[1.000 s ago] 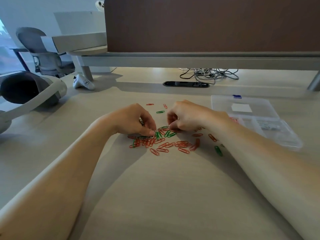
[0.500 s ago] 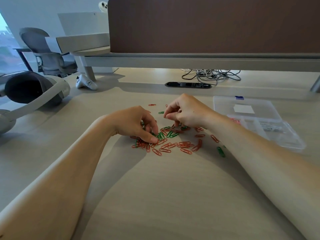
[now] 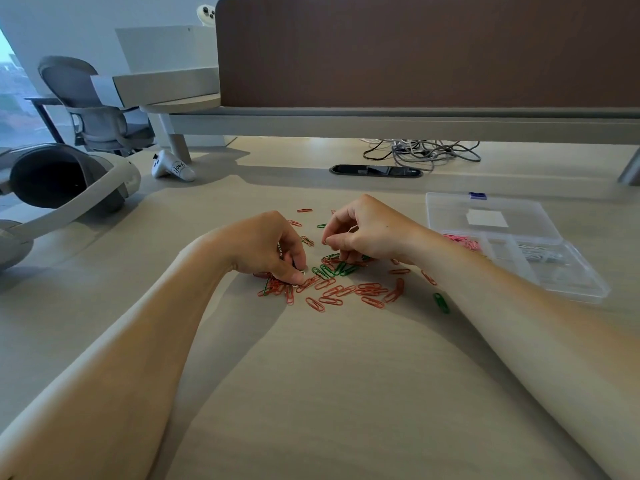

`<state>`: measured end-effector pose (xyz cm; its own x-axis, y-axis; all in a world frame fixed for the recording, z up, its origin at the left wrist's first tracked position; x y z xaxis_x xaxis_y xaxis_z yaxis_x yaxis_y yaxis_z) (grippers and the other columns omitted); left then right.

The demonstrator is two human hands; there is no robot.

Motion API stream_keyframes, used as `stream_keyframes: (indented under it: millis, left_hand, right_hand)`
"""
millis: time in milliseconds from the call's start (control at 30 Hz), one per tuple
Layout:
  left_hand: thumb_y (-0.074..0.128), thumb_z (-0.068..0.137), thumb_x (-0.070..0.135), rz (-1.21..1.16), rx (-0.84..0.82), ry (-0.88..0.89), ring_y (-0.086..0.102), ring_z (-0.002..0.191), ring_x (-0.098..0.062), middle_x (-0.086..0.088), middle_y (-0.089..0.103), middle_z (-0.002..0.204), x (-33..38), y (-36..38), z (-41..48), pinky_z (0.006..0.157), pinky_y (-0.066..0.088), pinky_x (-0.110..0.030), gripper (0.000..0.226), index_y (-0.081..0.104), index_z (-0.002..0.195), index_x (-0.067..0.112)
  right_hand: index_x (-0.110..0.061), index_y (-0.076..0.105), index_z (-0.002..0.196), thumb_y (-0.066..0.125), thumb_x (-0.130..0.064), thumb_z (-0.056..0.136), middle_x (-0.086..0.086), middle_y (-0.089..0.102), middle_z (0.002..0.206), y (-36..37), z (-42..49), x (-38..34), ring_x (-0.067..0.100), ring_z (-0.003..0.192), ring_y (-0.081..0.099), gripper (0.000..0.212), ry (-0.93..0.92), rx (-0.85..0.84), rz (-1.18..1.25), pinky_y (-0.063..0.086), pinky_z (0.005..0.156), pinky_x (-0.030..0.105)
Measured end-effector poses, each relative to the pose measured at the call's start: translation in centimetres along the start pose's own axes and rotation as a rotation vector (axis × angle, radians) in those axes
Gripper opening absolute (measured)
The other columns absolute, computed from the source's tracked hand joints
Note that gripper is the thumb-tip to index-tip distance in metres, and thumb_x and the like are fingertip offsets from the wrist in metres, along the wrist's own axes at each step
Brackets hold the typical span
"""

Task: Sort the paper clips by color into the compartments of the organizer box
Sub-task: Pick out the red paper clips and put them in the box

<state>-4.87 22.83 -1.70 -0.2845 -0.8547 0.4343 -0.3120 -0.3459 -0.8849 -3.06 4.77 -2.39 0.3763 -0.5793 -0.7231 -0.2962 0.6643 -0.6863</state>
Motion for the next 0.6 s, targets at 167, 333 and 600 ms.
stream_keyframes:
  millis: [167, 333, 600]
  left_hand:
    - [0.079, 0.076, 0.027, 0.026, -0.010, -0.012, 0.054, 0.066, -0.002, 0.015, 0.063, 0.075, 0.54, 0.14, -0.19, 0.059, 0.039, -0.015, 0.012, 0.075, 0.087, 0.026]
    - [0.075, 0.080, 0.021, -0.120, 0.023, 0.012, 0.054, 0.059, 0.006, 0.018, 0.063, 0.061, 0.35, -0.36, -0.34, 0.064, 0.042, -0.017, 0.004, 0.072, 0.078, 0.021]
    - [0.076, 0.078, 0.015, -0.500, 0.355, -0.029, 0.058, 0.053, -0.001, 0.003, 0.068, 0.063, 0.08, -0.34, 0.36, 0.051, 0.043, -0.012, 0.006, 0.072, 0.081, 0.011]
  right_hand:
    - [-0.015, 0.071, 0.088, 0.064, -0.009, 0.091, 0.003, 0.070, 0.081, 0.27, 0.02, -0.09, 0.013, 0.068, 0.069, 0.010, 0.002, 0.012, 0.009, 0.056, 0.060, 0.022]
    - [-0.012, 0.071, 0.087, 0.065, -0.007, 0.090, 0.005, 0.069, 0.079, 0.20, -0.09, -0.32, 0.010, 0.063, 0.069, 0.009, 0.009, 0.000, 0.116, 0.054, 0.058, 0.020]
    - [-0.008, 0.070, 0.097, 0.072, -0.003, 0.082, 0.005, 0.071, 0.072, 0.22, -0.06, -0.39, 0.017, 0.061, 0.069, 0.016, 0.007, -0.013, 0.403, 0.058, 0.063, 0.026]
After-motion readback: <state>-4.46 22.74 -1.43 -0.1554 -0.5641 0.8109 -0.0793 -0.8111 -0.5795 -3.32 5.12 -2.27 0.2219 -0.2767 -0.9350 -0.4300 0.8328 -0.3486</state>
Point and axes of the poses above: each hand's wrist, its own z-axis towards the middle knuckle, its own y-axis out of the palm, x = y × z, the point moved 2 cm from there along z, towards the middle knuckle
